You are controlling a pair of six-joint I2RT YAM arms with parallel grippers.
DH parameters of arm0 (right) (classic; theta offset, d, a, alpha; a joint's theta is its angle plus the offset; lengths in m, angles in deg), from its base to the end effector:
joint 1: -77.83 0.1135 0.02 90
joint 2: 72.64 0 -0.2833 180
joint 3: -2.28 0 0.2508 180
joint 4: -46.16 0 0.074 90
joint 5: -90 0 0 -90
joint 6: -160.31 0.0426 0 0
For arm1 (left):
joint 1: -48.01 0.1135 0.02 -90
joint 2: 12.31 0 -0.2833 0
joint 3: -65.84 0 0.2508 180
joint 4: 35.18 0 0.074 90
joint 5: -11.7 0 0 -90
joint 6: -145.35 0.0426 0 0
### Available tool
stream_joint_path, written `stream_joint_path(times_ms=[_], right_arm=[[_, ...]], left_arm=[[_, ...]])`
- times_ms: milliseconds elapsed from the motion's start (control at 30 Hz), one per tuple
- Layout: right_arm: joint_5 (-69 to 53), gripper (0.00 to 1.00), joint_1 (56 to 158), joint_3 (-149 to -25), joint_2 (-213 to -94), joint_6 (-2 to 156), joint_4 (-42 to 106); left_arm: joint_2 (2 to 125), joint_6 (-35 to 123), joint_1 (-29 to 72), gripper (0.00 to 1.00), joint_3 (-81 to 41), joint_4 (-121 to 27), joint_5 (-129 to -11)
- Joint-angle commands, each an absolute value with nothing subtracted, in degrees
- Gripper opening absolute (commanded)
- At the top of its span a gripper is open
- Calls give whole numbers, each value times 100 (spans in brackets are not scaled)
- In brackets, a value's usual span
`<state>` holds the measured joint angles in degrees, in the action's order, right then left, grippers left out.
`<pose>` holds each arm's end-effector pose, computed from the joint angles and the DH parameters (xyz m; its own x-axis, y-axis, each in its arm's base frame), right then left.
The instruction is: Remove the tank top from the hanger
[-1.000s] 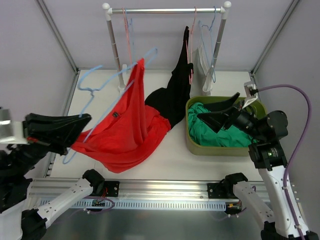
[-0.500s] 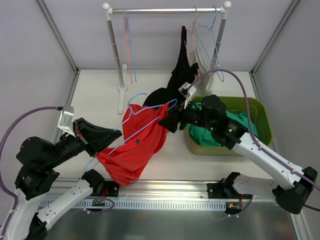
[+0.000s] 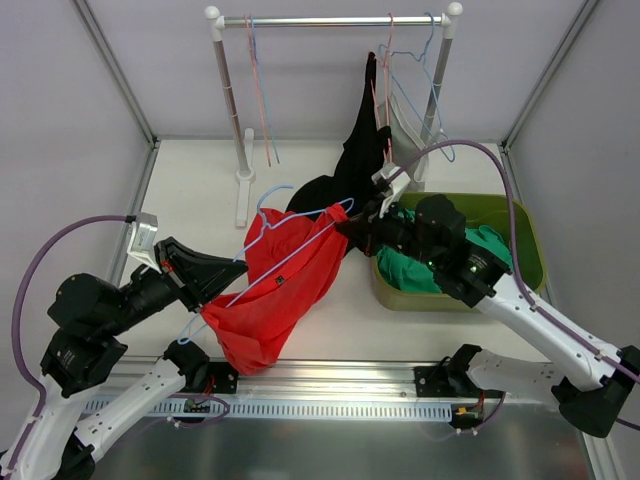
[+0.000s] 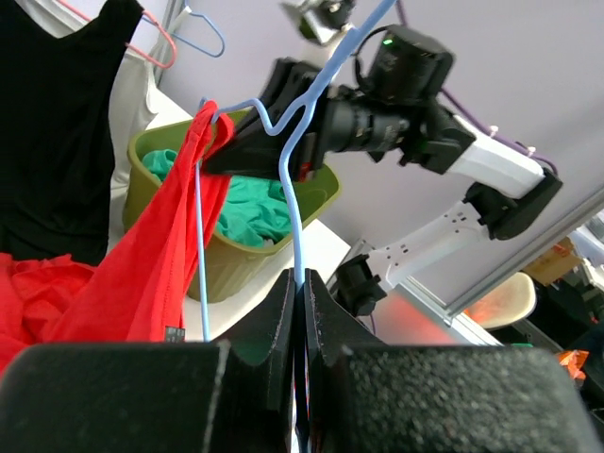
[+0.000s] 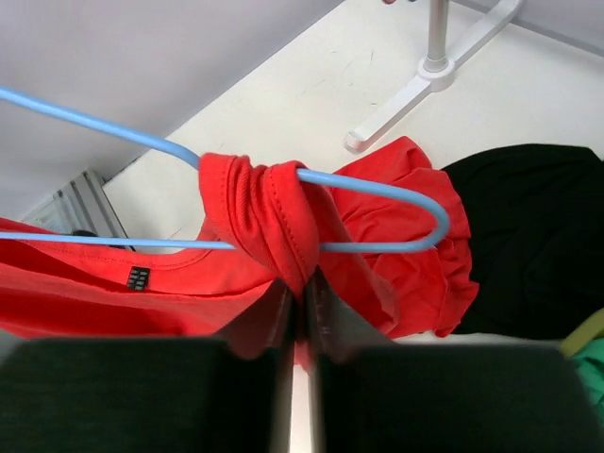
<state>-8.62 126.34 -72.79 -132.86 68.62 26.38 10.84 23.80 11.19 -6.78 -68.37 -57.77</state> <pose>0.1525 0.1821 0.4137 -0.0321 -0.0804 -0.9962 -0.8409 0.5410 -0.0165 0.0165 -0.0310 0.4474 -0.2434 -0.4299 -0.8695 0.8254 0.3790 -0.4185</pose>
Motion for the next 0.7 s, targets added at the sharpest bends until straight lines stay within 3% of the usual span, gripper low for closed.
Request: stream_joint_path(times_ms=[0, 467, 667], right_arm=[[-325, 3, 12486, -7238, -12924, 6618, 2687], [-263, 0, 11238, -7598, -13389, 6934, 2230], [-1510, 0, 11105, -7502, -13548, 7196, 2256]], left_arm=[[1027, 2538, 1074, 0, -601, -6668, -5994], [1071, 2591, 1065, 0, -697, -6774, -5598], [1466, 2626, 1074, 0, -1187, -6730, -5528]])
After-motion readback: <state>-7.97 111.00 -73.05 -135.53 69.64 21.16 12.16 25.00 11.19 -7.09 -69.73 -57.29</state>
